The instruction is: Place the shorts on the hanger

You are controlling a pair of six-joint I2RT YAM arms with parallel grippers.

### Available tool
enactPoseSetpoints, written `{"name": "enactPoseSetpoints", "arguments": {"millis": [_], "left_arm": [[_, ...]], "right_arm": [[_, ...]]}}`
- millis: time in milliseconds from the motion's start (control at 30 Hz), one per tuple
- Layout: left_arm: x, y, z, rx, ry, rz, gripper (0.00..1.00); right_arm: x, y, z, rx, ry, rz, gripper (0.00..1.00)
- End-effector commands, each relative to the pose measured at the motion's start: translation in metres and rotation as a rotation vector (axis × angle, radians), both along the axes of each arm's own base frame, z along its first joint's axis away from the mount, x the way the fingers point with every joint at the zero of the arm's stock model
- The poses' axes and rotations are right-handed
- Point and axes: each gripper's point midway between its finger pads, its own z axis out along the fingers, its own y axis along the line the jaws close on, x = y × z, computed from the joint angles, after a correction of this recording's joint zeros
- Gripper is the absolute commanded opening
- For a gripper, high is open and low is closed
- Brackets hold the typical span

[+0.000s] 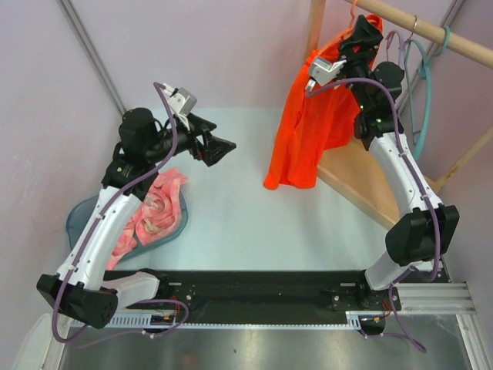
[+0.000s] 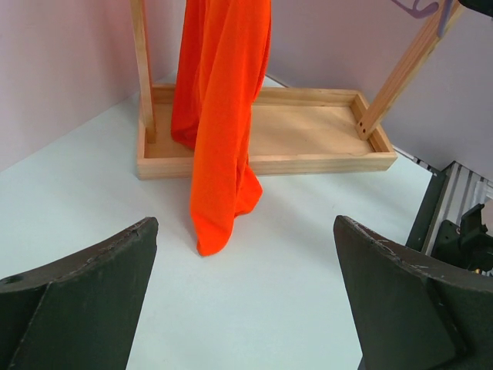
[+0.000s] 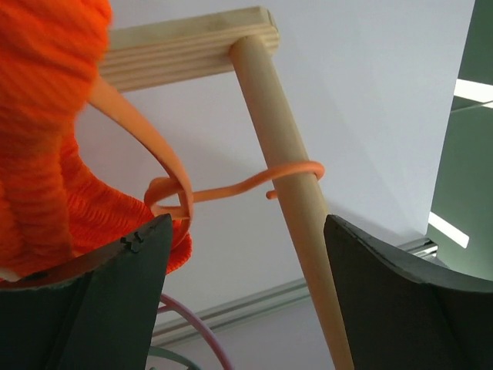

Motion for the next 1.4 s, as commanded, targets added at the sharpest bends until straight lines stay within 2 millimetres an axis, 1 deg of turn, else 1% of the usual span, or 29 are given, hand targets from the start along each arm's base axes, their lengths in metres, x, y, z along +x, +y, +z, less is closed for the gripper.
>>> {"name": "enactPoseSetpoints", "arguments": {"millis": [0,67,167,200,267,300,333,400,433,500,533,567,600,633,667,733,767,833,867,900,933,967,1033,1100,1133,1167,1200,1267,1367], "left_arm": [[-0.005,0.001,0.01,-0.026,-0.034,-0.02,1.0],[-0.004,0.0,0.009,-0.025,-0.035,-0.023,1.0],[-0.002,0.0,0.007,-0.023,-0.028,-0.025,1.0],[-0.001,0.0,0.005,-0.022,-0.022,-0.023,1.0],[0.002,0.001,0.003,-0.025,-0.007,-0.021,1.0],[0.004,0.001,0.0,-0.024,0.007,-0.017,1.0],[0.005,0.002,0.0,-0.029,0.019,-0.015,1.0],[0.01,0.005,-0.006,-0.026,0.051,-0.009,1.0],[0.013,0.01,-0.002,-0.03,0.054,0.006,1.0],[0.017,0.013,-0.004,-0.025,0.087,0.009,1.0],[0.023,0.02,-0.005,-0.017,0.091,0.026,1.0],[0.027,0.023,-0.015,0.003,0.146,0.04,1.0],[0.031,0.028,-0.007,0.021,0.126,0.052,1.0],[0.036,0.036,-0.007,0.036,0.135,0.072,1.0],[0.036,0.042,-0.016,0.062,0.188,0.096,1.0],[0.048,0.054,-0.013,0.098,0.197,0.135,1.0],[0.047,0.059,-0.023,0.12,0.25,0.149,1.0],[0.055,0.072,-0.028,0.173,0.263,0.192,1.0],[0.05,0.077,-0.038,0.2,0.315,0.201,1.0],[0.051,0.084,-0.044,0.231,0.325,0.211,1.0],[0.047,0.088,-0.05,0.252,0.344,0.211,1.0],[0.04,0.092,-0.06,0.274,0.389,0.211,1.0],[0.027,0.103,-0.074,0.304,0.411,0.226,1.0],[0.008,0.114,-0.089,0.333,0.415,0.266,1.0],[0.004,0.117,-0.089,0.333,0.392,0.283,1.0],[-0.006,0.118,-0.108,0.347,0.427,0.279,1.0],[-0.013,0.119,-0.112,0.363,0.414,0.272,1.0],[-0.031,0.128,-0.125,0.395,0.407,0.307,1.0],[-0.052,0.141,-0.133,0.452,0.373,0.357,1.0]], "right_arm": [[-0.018,-0.014,0.05,0.087,-0.143,0.048,0.85],[-0.021,-0.016,0.052,0.104,-0.148,0.061,0.85],[-0.031,-0.012,0.054,0.115,-0.151,0.113,0.86],[-0.033,-0.007,0.047,0.109,-0.131,0.144,0.86],[-0.047,-0.005,0.051,0.118,-0.127,0.178,0.86],[-0.05,0.003,0.045,0.108,-0.102,0.213,0.86],[-0.061,0.005,0.046,0.113,-0.098,0.231,0.89],[-0.072,0.013,0.041,0.128,-0.062,0.268,0.89],[-0.082,0.014,0.043,0.155,-0.047,0.286,0.93],[-0.094,0.02,0.043,0.198,-0.012,0.311,0.95],[-0.11,0.02,0.049,0.234,-0.004,0.335,0.95],[-0.118,0.024,0.049,0.258,0.018,0.356,0.95],[-0.123,0.032,0.039,0.268,0.08,0.376,0.99],[-0.132,0.036,0.036,0.28,0.108,0.396,1.0],[-0.147,0.039,0.03,0.299,0.169,0.422,1.0],[-0.166,0.051,0.023,0.331,0.23,0.47,1.0],[-0.179,0.052,0.009,0.366,0.324,0.48,1.0],[-0.195,0.061,-0.006,0.413,0.419,0.515,1.0],[-0.201,0.063,-0.024,0.446,0.503,0.512,1.0],[-0.213,0.063,-0.03,0.545,0.572,0.536,1.0],[-0.22,0.067,-0.039,0.581,0.629,0.548,1.0],[-0.23,0.068,-0.062,0.613,0.733,0.536,1.0],[-0.247,0.073,-0.086,0.701,0.868,0.541,1.0],[-0.267,0.076,-0.119,0.784,1.015,0.522,1.0],[-0.272,0.076,-0.129,0.806,1.048,0.511,1.0],[-0.279,0.075,-0.143,0.821,1.098,0.493,1.0],[-0.286,0.073,-0.159,0.84,1.137,0.473,1.0],[-0.295,0.066,-0.179,0.864,1.18,0.423,1.0],[-0.308,0.054,-0.212,0.866,1.211,0.364,1.0]]}}
